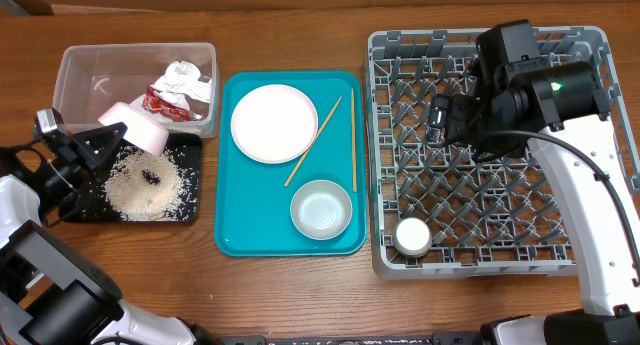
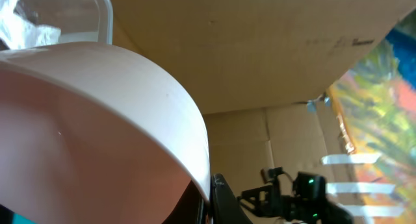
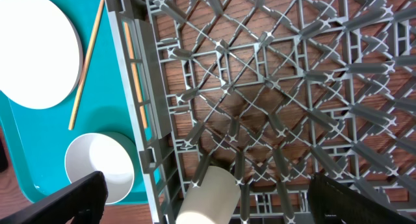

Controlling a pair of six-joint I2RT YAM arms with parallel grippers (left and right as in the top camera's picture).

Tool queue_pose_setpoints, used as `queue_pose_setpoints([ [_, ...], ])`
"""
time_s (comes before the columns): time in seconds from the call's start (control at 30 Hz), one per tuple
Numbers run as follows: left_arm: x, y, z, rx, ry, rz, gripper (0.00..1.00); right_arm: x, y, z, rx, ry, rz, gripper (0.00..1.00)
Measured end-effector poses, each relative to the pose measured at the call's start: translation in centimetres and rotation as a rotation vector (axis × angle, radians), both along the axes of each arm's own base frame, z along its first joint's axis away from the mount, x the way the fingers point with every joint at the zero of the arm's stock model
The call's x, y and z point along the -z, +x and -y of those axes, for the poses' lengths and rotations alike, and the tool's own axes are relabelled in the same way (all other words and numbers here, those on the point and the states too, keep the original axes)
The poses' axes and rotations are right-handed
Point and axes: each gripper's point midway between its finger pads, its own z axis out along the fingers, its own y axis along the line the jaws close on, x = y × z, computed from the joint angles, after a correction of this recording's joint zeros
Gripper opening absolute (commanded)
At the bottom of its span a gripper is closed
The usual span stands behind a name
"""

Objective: Sort waste into correct bins and load items into the dishwasher
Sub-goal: 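Tip the rice from the pink bowl onto the black tray, then set the pink bowl back on the teal tray with left gripper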

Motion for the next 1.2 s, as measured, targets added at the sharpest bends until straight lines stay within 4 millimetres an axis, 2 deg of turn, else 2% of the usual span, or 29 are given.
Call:
queue_pose_setpoints([
  [0.3, 0.0, 0.0, 0.0, -0.001, -0.090, -0.089, 0.04, 0.0, 0.0, 0.0, 0.001, 0.000, 0.001, 1.00],
  [0.47, -1.2, 0.8, 1.1, 0.027, -0.046, -0.105, 0.04, 0.0, 0.0, 0.0, 0.000, 0.000, 0.001, 1.00],
  [0.6, -4.8, 1.7, 5.7, 0.108, 0.184, -0.094, 0.04, 0.0, 0.0, 0.0, 0.001, 0.000, 0.001, 1.00],
  [0.7, -7.4, 1.9, 10.8, 0.180, 0.413, -0.052, 0.04, 0.0, 0.0, 0.0, 0.000, 0.000, 0.000, 1.00],
  [0.77, -8.1, 1.6, 14.6, 0.232, 0.558, -0.034, 0.04, 0.0, 0.0, 0.0, 0.000, 0.000, 0.001, 1.00],
  [0.87, -6.1, 0.3, 19.6, 0.339, 0.762, -0.067, 0.04, 0.0, 0.0, 0.0, 0.000, 0.000, 0.001, 1.00],
  [0.97, -1.8, -1.0, 22.5, 0.444, 0.988, -0.172, 0.04, 0.0, 0.0, 0.0, 0.000, 0.000, 0.000, 1.00],
  [1.07, 2.2, -1.9, 23.7, 0.528, 1.196, -0.269, 0.04, 0.0, 0.0, 0.0, 0.000, 0.000, 0.001, 1.00],
  [1.2, 6.8, -3.2, 24.1, 0.647, 1.390, -0.388, 0.04, 0.0, 0.0, 0.0, -0.002, -0.001, 0.001, 1.00],
])
